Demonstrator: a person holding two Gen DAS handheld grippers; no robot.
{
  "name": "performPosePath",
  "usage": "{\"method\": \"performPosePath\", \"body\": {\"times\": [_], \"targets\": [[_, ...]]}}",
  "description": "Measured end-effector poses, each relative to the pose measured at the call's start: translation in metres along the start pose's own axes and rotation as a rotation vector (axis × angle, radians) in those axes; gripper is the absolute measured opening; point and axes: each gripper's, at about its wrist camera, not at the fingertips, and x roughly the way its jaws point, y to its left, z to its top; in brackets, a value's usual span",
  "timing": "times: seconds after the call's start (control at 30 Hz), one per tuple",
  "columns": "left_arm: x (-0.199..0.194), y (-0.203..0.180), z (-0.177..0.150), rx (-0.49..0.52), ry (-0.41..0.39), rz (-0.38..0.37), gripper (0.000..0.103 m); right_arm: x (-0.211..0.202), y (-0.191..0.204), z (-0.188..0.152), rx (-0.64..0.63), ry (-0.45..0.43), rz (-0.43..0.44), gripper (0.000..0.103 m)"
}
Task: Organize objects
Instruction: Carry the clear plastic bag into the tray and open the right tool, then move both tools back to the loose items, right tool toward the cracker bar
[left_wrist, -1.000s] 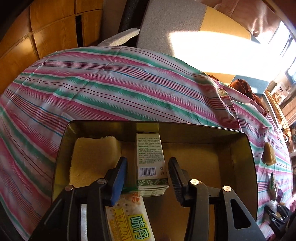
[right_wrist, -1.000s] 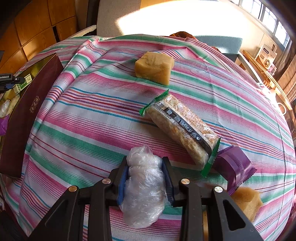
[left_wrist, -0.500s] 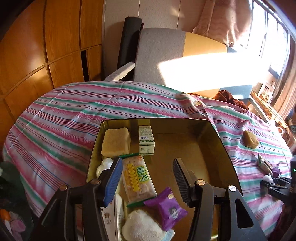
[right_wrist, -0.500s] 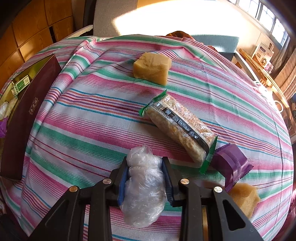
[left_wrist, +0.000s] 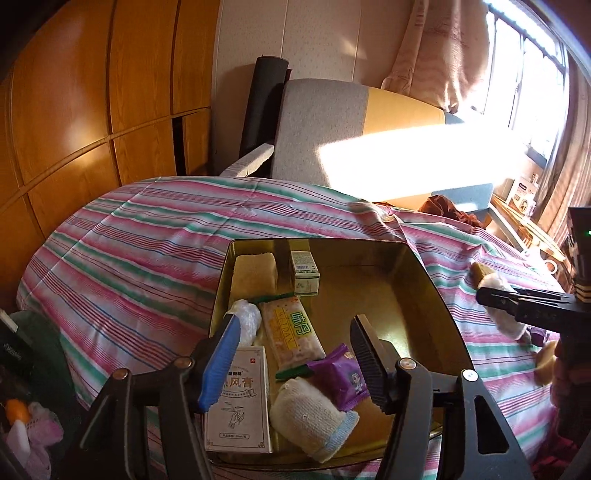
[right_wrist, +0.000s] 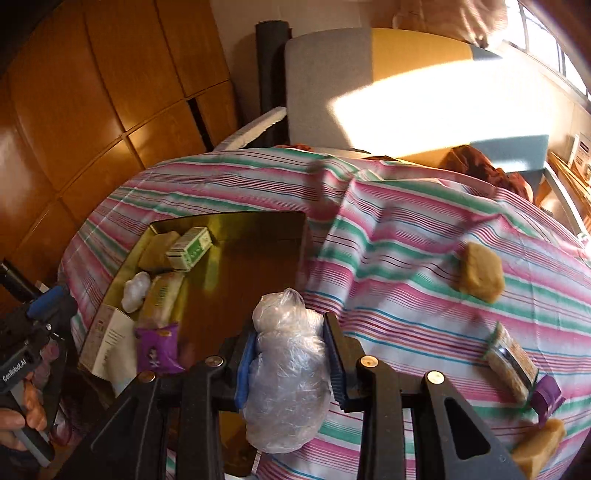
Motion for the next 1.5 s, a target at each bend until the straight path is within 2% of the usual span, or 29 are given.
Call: {"method": "performPosePath", "body": {"times": [0.1, 0.2, 0.4, 0.67, 0.8, 0.97, 1.5], "targets": [[0.000, 0.011, -0.002, -0.026, 0.002, 0.004, 0.063, 0.020, 0.036, 0.016, -0.038, 0.008, 0.020, 0.033], [0.003, 0.020, -0.005, -0.047, 0.013, 0.011, 0.063, 0.050, 0.057, 0.025, -0.028, 0.057, 0.043, 0.033], [0.008, 0.033, -0.009, -0.065, 0.026, 0.017, 0.063, 0.103, 0.071, 0.026, -0.003, 0.131, 0.003, 0.036], [0.011, 0.052, -0.015, -0.120, 0.040, 0.031, 0.064, 0.141, 0.082, 0.025, 0.114, 0.226, 0.137, 0.041], [0.011, 0.062, -0.019, -0.147, 0.044, 0.047, 0.064, 0.128, 0.091, 0.025, 0.105, 0.191, 0.181, 0.044], [0.010, 0.062, -0.022, -0.152, 0.045, 0.063, 0.064, 0.102, 0.084, 0.025, 0.121, 0.130, 0.171, 0.044], [-0.010, 0.024, -0.024, -0.065, 0.020, 0.042, 0.069, 0.019, 0.060, -0.024, 0.076, -0.029, 0.012, 0.044]]}}
